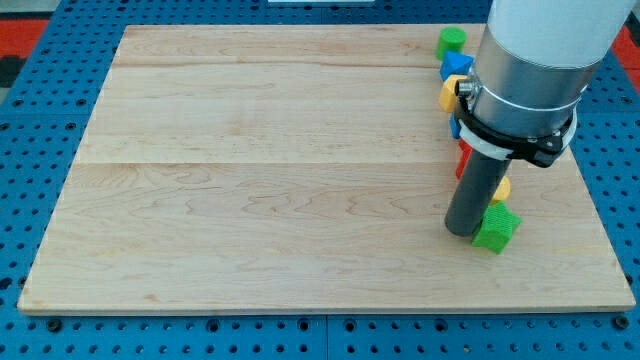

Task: Slightly move the yellow heart to the left side of the board

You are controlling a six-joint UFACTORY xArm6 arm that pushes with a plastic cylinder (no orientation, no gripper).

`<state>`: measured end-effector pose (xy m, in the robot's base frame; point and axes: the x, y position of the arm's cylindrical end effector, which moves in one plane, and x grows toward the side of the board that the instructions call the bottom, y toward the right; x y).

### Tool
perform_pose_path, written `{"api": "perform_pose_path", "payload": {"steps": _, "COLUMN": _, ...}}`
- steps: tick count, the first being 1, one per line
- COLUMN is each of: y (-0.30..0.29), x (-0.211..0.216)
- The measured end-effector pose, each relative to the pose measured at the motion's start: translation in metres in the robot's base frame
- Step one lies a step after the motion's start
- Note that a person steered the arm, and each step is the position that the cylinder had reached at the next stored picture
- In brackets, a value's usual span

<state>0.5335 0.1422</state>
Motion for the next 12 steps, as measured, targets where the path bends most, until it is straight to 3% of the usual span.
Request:
{"api": "perform_pose_path", "payload": {"steps": 2, "y": 0.026, "x": 0.071}}
{"api": "perform_pose_path", "payload": {"steps": 4, "y": 0.123, "x": 0.044}}
{"api": "perform_pose_path", "payload": {"steps": 7, "y": 0.184, "x": 0.041}}
{"api": "perform_pose_path", "payload": {"steps": 12, "y": 0.194, "x": 0.022}}
